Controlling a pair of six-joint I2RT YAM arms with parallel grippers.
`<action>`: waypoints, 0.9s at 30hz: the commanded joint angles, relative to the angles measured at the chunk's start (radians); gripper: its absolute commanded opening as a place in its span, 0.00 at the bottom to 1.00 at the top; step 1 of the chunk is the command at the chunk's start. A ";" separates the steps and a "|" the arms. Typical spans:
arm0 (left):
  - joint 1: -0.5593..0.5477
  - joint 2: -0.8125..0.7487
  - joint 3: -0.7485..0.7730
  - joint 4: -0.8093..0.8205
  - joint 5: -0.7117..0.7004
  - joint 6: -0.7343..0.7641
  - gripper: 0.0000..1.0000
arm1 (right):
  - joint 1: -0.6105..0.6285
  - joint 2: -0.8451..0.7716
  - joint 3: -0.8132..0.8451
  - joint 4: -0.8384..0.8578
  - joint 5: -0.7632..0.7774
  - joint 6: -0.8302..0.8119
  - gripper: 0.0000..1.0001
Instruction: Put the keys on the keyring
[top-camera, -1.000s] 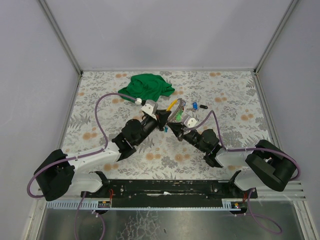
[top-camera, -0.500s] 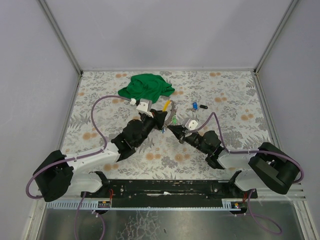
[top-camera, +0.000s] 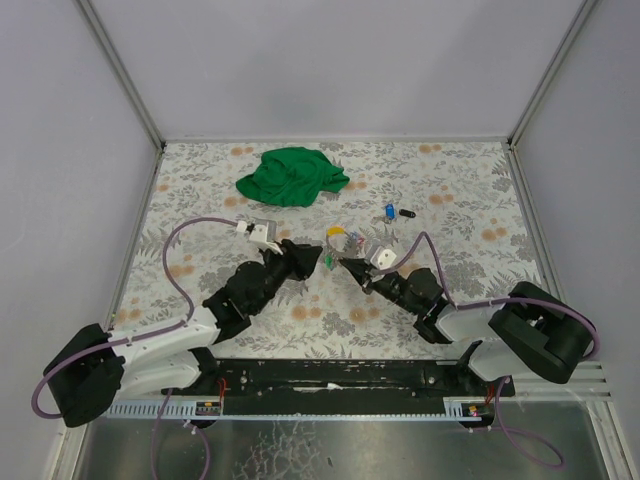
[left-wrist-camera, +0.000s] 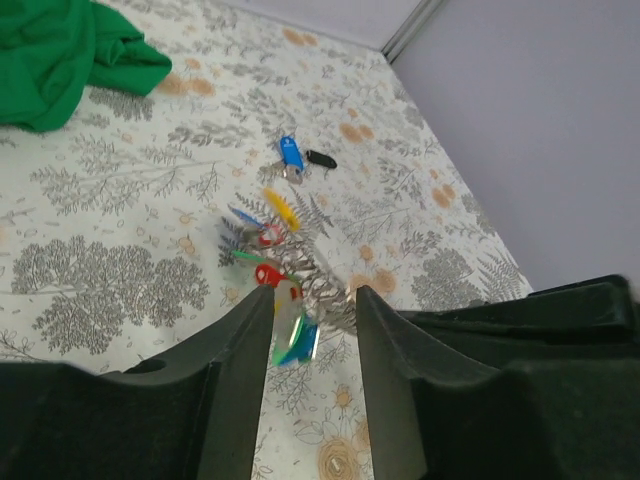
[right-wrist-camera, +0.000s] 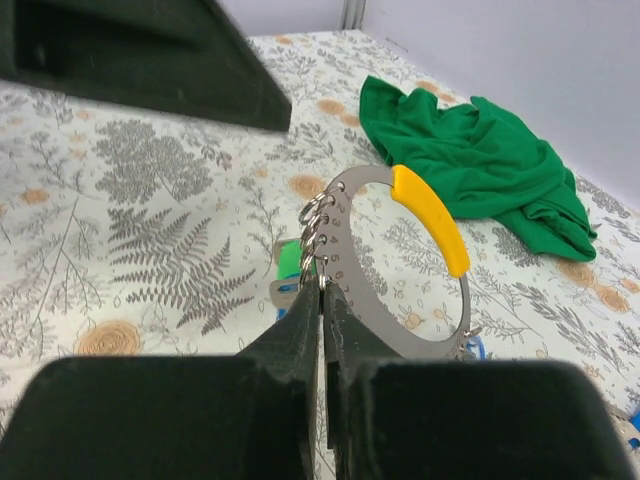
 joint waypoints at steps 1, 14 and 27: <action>0.012 -0.068 0.000 -0.012 0.016 0.043 0.40 | 0.006 -0.011 -0.002 0.026 -0.035 -0.086 0.00; 0.058 0.203 0.156 -0.033 0.295 0.124 0.46 | 0.006 -0.183 0.186 -0.858 0.014 -0.005 0.00; 0.090 0.589 0.244 0.020 0.540 0.038 0.29 | 0.006 -0.209 0.152 -0.880 0.159 0.042 0.00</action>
